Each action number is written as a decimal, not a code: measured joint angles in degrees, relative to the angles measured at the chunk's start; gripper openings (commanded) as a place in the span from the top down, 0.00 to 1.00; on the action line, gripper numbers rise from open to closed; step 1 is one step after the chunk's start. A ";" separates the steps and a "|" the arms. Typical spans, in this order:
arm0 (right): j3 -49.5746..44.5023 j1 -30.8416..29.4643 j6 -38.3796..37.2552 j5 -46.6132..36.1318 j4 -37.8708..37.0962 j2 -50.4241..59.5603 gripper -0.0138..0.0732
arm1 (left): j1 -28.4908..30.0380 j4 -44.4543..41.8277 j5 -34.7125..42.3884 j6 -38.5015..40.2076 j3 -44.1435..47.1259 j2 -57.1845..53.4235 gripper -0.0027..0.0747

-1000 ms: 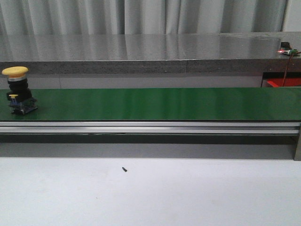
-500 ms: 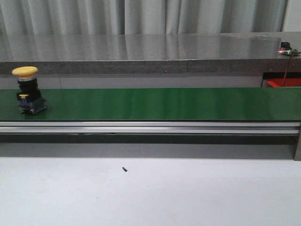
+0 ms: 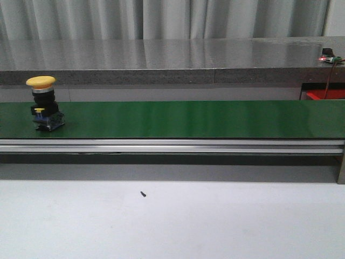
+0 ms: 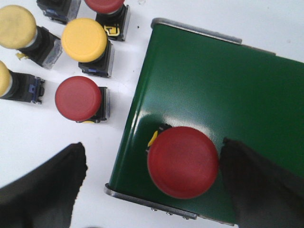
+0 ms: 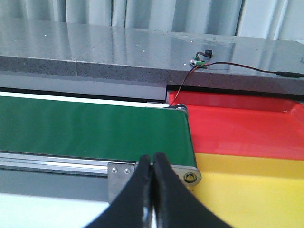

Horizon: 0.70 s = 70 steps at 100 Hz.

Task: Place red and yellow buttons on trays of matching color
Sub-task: 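Place the red button on the belt behind the yellow one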

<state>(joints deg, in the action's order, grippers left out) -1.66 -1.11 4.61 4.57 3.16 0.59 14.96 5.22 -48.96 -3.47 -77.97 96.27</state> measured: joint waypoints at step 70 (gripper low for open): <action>0.00 0.00 0.00 0.00 0.00 0.00 0.90 | -7.58 7.32 -3.71 -5.37 6.49 -23.90 0.99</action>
<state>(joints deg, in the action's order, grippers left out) -1.66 -1.11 4.61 4.57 3.16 0.59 7.38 12.54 -52.67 -8.84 -71.48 72.38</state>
